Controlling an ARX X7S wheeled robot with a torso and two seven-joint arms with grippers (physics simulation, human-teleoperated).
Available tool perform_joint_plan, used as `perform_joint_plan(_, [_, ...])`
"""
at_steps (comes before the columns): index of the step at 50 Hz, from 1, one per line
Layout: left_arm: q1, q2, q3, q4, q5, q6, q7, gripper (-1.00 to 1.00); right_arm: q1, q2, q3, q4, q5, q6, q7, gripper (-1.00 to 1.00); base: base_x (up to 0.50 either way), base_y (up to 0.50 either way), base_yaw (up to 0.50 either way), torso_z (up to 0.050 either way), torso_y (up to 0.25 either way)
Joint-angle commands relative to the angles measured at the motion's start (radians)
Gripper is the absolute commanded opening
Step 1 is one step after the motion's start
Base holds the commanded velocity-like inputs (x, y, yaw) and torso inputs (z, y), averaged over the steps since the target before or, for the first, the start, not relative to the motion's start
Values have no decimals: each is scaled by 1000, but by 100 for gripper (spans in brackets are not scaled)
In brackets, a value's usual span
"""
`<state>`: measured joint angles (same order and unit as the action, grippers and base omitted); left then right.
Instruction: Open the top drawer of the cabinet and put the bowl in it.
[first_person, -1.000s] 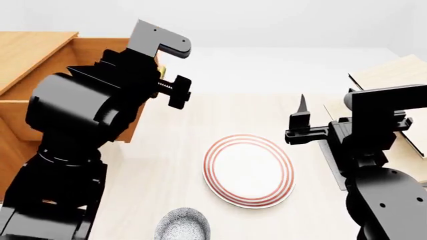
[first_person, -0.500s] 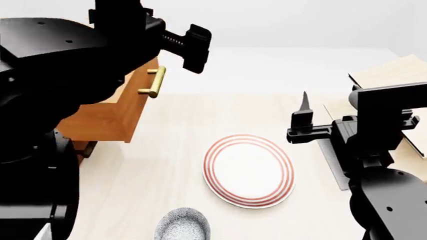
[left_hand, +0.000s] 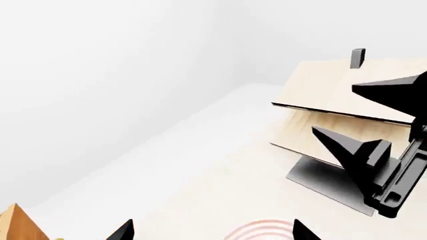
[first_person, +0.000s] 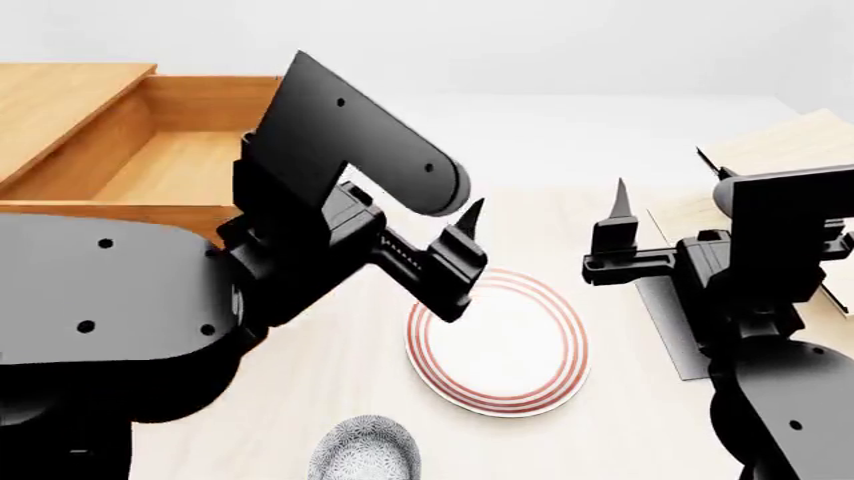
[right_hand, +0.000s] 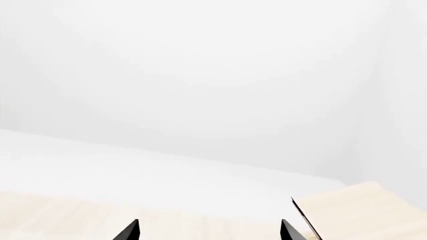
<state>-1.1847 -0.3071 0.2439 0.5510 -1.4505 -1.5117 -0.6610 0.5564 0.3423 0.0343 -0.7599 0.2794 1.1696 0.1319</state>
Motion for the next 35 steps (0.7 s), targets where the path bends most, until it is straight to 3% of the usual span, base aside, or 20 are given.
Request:
perform_joint_plan(1, [130, -43, 33, 130, -118, 28, -67, 100, -3, 1, 2, -4, 4, 1, 5, 100, 0, 0, 0, 0, 0])
perform_joint_plan(16, [332, -129, 88, 224, 31, 78, 56, 100, -24, 1, 8, 9, 4, -27, 8, 100, 0, 0, 0, 0, 0])
perform_joint_plan(35, [483, -229, 113, 262, 111, 141, 105, 100, -21, 4, 11, -3, 16, -16, 13, 100, 0, 0, 0, 0, 0])
